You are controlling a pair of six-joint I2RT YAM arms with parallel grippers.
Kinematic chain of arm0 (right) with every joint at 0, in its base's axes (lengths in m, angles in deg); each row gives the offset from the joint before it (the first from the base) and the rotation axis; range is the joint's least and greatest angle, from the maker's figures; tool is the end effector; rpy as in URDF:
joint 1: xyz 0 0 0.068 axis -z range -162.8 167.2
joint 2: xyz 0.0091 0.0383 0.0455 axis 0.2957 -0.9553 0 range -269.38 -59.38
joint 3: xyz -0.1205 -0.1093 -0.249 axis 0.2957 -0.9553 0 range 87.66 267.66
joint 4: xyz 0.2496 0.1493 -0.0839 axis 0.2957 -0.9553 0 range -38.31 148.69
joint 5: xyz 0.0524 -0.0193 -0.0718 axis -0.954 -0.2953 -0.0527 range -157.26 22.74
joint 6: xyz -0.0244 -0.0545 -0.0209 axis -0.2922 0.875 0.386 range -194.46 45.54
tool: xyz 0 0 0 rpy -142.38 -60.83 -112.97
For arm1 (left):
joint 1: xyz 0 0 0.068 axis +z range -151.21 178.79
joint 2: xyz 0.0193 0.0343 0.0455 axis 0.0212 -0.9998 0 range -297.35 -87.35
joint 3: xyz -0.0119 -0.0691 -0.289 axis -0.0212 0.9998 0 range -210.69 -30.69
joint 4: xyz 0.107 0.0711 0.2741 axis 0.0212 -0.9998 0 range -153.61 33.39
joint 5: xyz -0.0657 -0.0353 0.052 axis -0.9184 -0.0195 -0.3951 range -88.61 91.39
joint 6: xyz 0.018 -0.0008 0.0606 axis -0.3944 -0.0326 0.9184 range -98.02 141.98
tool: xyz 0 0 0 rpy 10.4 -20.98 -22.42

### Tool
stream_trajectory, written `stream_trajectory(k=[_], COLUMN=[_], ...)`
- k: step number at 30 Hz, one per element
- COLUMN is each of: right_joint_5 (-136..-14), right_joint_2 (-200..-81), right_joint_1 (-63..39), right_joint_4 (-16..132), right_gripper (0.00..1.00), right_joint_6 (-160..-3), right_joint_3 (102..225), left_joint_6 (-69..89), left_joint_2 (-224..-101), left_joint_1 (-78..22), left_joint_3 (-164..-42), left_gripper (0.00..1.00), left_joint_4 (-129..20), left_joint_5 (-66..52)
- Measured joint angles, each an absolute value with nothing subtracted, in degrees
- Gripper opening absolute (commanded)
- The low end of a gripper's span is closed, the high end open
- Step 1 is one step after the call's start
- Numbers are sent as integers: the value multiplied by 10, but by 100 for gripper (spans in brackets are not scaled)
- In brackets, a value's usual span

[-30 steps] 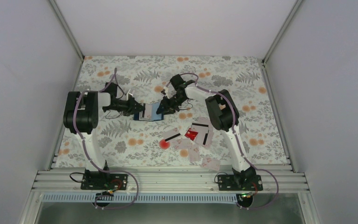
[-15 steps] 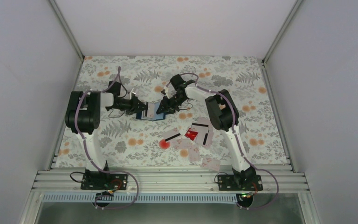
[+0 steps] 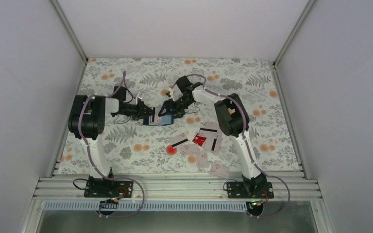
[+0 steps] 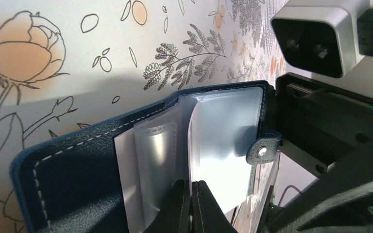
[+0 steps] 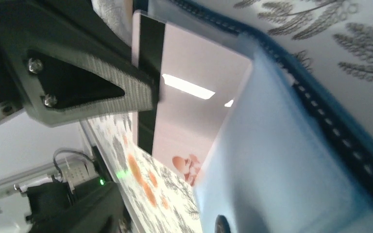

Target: Put the credit cards into the card holder

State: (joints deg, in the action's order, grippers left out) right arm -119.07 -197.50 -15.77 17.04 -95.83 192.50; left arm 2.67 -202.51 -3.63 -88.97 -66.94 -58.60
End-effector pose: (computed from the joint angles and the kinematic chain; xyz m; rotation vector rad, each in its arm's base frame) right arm 0.4295 0.3242 0.0979 0.4365 -2.6163 -1.3037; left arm 0.3870 -0.0585 0.0758 -0.0812 2.5618 -1.5399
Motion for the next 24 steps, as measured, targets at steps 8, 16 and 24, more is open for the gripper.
stream_trajectory(k=[8,16,24], right_joint_5=[-1105,-974,-926], right_joint_2=[-1931,-1894,-1885], right_joint_1=[-151,-132,-140], right_joint_4=[143,99,87], right_gripper=[92,44,26], right_joint_6=[-951,-944,-951], right_joint_3=[1919,1886,1871], left_joint_6=[29,31,31], left_joint_2=[-2025,-2025,-2025], left_joint_1=[-37,-37,-40], left_joint_3=[-890,-891,-893], left_gripper=[2,2,2], left_joint_4=[-672,-677,-681], left_joint_5=[-581,-576,-574])
